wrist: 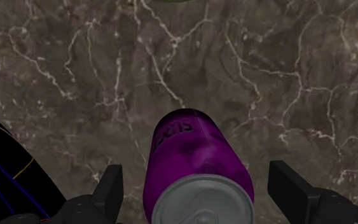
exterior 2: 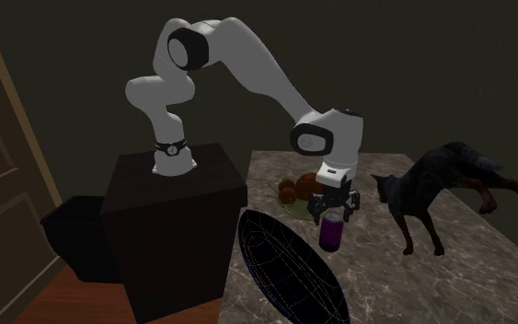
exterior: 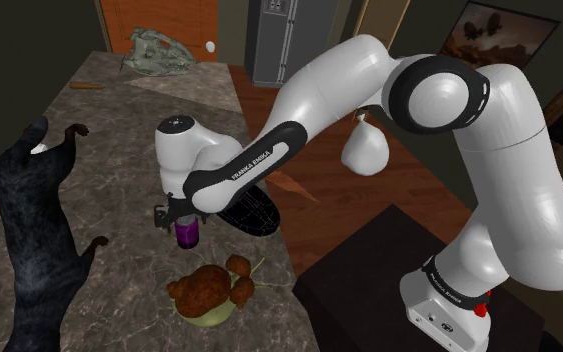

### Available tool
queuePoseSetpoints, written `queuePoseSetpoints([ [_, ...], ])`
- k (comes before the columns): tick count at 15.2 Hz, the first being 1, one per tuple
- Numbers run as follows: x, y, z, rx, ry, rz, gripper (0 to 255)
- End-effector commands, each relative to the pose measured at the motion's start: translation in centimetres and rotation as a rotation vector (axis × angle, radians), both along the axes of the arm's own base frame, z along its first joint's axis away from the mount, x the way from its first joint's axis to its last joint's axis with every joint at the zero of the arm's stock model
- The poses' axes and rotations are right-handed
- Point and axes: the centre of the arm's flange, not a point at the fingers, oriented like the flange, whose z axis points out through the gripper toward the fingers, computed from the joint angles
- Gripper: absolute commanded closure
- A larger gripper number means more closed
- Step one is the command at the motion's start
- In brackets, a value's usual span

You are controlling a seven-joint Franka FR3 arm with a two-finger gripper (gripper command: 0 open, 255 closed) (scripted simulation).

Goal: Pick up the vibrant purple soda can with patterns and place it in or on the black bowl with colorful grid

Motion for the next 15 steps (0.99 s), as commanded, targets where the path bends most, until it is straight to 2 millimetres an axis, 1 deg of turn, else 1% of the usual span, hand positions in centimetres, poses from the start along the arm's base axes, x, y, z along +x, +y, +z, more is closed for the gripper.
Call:
queuePoseSetpoints([
  [1, -0.01, 0.01, -0.05, 0.000, 0.000, 0.000, 0],
  [4, -0.01, 0.01, -0.04, 0.000, 0.000, 0.000, 0],
  [5, -0.01, 0.01, -0.04, 0.000, 0.000, 0.000, 255],
  [14, -0.01, 0.01, -0.05, 0.000, 0.000, 0.000, 255],
  [15, -0.02, 0.01, 0.48, 0.000, 0.000, 0.000, 255],
])
